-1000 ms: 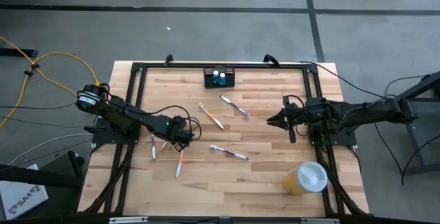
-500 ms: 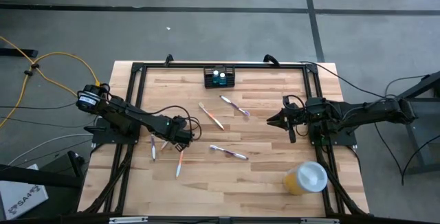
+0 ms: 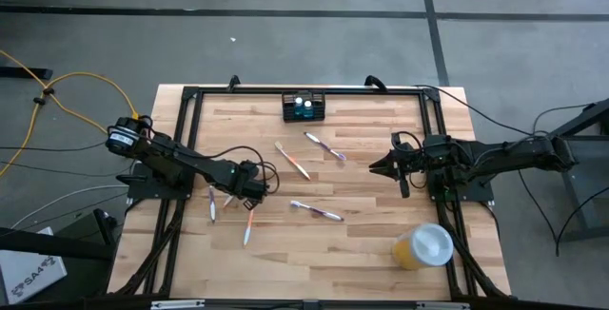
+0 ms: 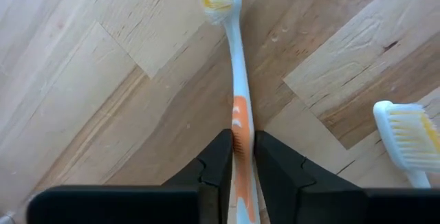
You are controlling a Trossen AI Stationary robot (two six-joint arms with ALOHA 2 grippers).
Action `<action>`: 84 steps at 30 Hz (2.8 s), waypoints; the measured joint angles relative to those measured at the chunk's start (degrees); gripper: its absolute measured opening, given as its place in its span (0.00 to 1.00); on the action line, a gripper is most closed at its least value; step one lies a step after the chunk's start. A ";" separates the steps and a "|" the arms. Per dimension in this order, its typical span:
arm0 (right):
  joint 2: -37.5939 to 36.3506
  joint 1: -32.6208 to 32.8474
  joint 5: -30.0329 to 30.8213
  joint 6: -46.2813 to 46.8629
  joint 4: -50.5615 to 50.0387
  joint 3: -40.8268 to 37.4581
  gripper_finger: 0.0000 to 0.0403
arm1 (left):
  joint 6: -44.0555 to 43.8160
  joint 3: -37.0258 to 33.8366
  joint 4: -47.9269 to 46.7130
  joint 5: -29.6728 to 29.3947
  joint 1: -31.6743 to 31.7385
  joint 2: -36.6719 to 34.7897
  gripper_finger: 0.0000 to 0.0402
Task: Pick & Place toothbrushing station
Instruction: Put the left orange toothbrush into the wire organizer
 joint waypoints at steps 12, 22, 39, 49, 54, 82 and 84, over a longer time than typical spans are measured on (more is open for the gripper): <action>0.00 -0.02 0.00 0.00 0.00 -0.02 0.11 | 0.52 0.00 -1.00 1.38 0.00 0.00 0.10; 0.00 0.00 0.02 0.00 0.00 -0.02 0.11 | 1.13 -0.07 -1.69 1.25 0.00 0.00 0.02; 0.00 0.00 0.00 0.00 0.00 -0.02 0.11 | 2.08 -0.11 -1.57 1.41 0.00 -0.21 0.01; 0.00 -0.02 0.02 0.00 0.00 0.00 0.11 | 4.08 -0.36 -0.60 0.48 0.02 -6.87 0.00; -0.02 -0.01 0.02 0.00 0.00 -0.01 0.11 | 6.58 -0.21 1.07 -1.15 0.02 -10.60 0.00; -0.02 -0.01 0.02 0.00 0.00 -0.01 0.11 | 44.27 11.58 20.31 -15.43 7.23 -14.64 0.00; -0.01 -0.01 0.02 0.00 0.00 -0.01 0.11 | 46.82 11.58 22.96 -17.76 7.23 -14.66 0.00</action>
